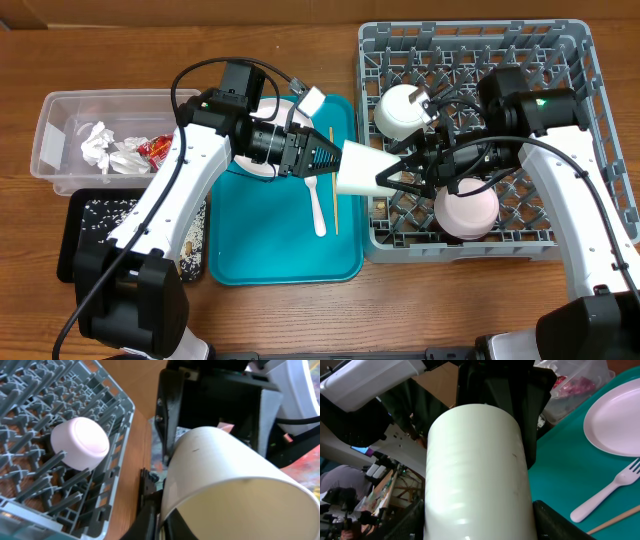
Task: Sort waste into correct bins and load items into the dishwasher
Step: 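Grasp the paper cup with the right gripper and release the left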
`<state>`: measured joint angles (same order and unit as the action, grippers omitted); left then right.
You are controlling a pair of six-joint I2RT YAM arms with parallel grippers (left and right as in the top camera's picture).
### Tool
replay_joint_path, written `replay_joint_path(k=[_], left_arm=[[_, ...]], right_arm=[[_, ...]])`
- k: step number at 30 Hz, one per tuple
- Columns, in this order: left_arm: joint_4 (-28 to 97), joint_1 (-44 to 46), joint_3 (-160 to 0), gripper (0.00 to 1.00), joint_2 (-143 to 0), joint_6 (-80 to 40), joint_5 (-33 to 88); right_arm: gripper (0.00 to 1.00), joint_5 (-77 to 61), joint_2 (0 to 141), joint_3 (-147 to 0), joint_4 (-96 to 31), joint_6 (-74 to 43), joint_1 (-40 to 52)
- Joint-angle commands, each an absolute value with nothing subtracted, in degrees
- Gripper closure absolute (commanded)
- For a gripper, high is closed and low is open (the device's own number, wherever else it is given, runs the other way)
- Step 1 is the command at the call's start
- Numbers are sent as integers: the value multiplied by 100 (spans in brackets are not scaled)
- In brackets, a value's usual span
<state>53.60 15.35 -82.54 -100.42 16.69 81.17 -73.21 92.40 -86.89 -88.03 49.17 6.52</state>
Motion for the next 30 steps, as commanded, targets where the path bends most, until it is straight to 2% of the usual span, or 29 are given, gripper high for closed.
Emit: replay_joint_path(k=[1,5,6,7,10,16,24,30], left_arm=[[5374,1557,-8254,87,-10057,1592,7738],[5369,1527,-8254,85,-10057,1490,7710],[5371,1503,-8254,82,-10057,1463,7712],[5371,1490,-8254,74,-10057,1452,7712],[5374,1470,-8254,69,-10057,1455,7712],[5389,1599,-8254,70,-10057,1455,7688],[5507,1804,-8254,78,-10057,1455,7402],[5662,1802,-8254,77,-10057,1455,7284]], right_arm=[[58,-7454,9161,-8733,-8766,4954,681],[59,-7247,9161,-8733,-8722,4954,681],[59,-7148,9161,-8733,-8722,4952,679],[59,-7091,9161,-8733,-8724,4952,674],[61,-7015,9161,-8733,-8667,4952,663],[61,-7105,9161,-8733,-8399,4906,663],[61,-7120,9161,-8733,-8023,4495,663],[59,-7118,9161,-8735,-7878,4438,663]])
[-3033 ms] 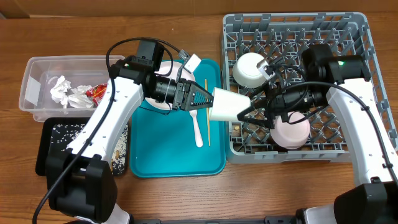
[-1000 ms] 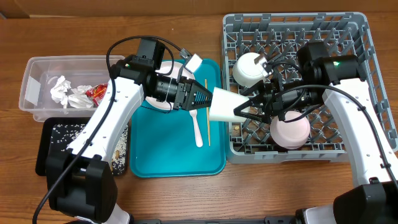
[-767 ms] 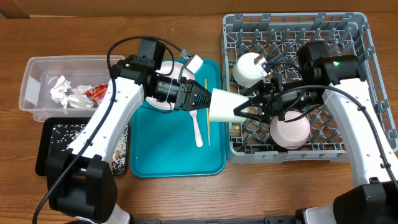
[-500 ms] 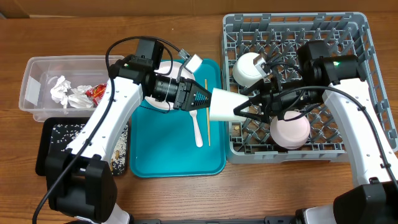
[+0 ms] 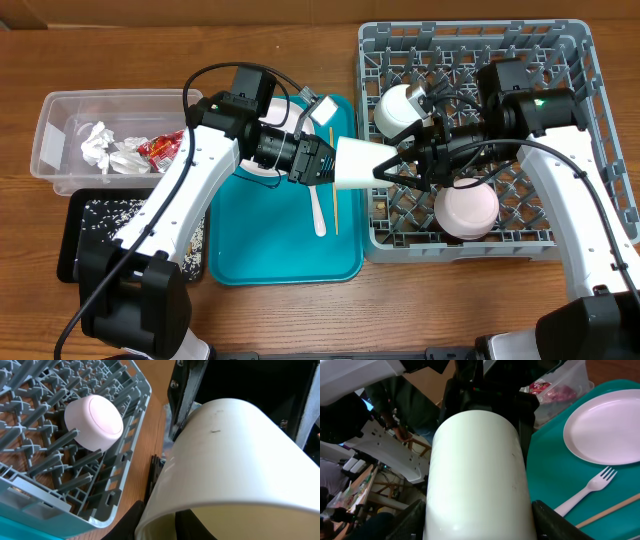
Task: Sort waste into correct bins and load items into the dishwasher
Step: 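Grasp the paper cup with the right gripper and release the left, then carry the paper cup with the right gripper into the rack center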
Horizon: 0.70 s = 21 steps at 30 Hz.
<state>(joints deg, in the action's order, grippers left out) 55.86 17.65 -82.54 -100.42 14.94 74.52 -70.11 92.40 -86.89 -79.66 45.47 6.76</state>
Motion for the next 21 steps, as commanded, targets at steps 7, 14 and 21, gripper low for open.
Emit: replay_joint_path(k=[7,14,21], left_arm=[[5714,1802,-8254,77,-10057,1457,7260],[5712,1774,-8254,62,-10057,1293,6823],[5717,1448,-8254,55,-10057,1129,6602]], right_arm=[[56,-7059,9161,-8733,-7465,3850,663],[61,-6851,9161,-8733,-7487,3844,663],[61,-6490,9161,-8735,-7419,3590,661]])
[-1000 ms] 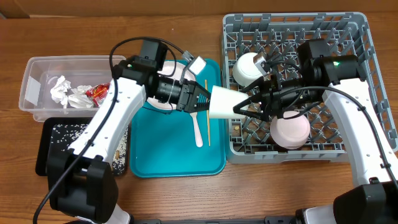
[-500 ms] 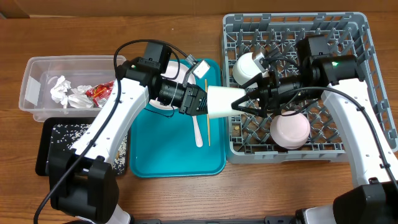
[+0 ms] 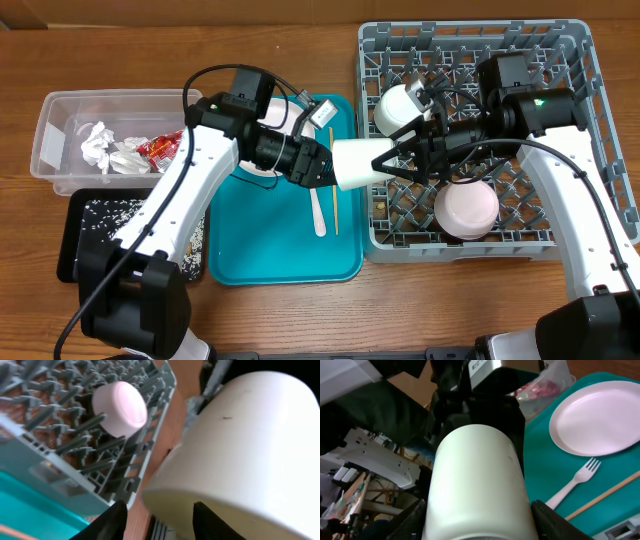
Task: Sort waste into correct bins and load items into the dishwasher
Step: 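Carry the paper cup with the right gripper into the rack center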
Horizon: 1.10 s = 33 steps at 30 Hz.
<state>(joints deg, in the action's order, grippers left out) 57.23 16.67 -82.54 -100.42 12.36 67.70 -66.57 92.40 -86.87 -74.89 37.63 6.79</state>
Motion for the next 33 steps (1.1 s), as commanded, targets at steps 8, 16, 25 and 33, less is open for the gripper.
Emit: replay_joint_path(k=[8,16,25,33], left_arm=[[5791,1116,-8254,51,-10057,1125,6420],[5990,1092,-8254,56,-10057,886,5529],[5999,1092,-8254,57,-10057,849,5457],[6012,1094,-8254,57,-10057,851,5457]], right_arm=[[64,-5618,9161,-8735,-6965,2217,333],[70,-2565,9161,-8750,-7026,-178,58],[71,-1135,9161,-8744,-7201,-932,165],[72,-220,9164,-8726,-7087,-1238,683]])
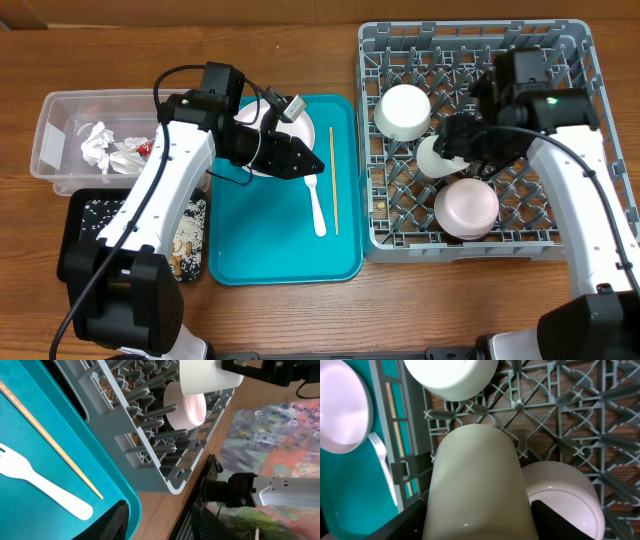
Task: Sort waste into correct bins and load items into the dishwasher
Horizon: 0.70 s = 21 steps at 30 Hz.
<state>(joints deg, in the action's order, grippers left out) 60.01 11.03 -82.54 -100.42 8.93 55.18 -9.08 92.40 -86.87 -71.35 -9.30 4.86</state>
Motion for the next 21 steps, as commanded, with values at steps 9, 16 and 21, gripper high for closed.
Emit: replay_joint_path(k=[9,16,21], left_arm=[[6195,1094,-8254,57,-10057,854,5210],[6193,1094,-8254,57,-10057,854,5210],[6193,1094,-8254,57,-10057,854,5207]], right_arm=[[71,-97,9242,-8385,-6661,-1247,803],[71,-228,9441,-8355,-6646,-1245,810],[71,-257,9465,-8206,-6545,-1245,810]])
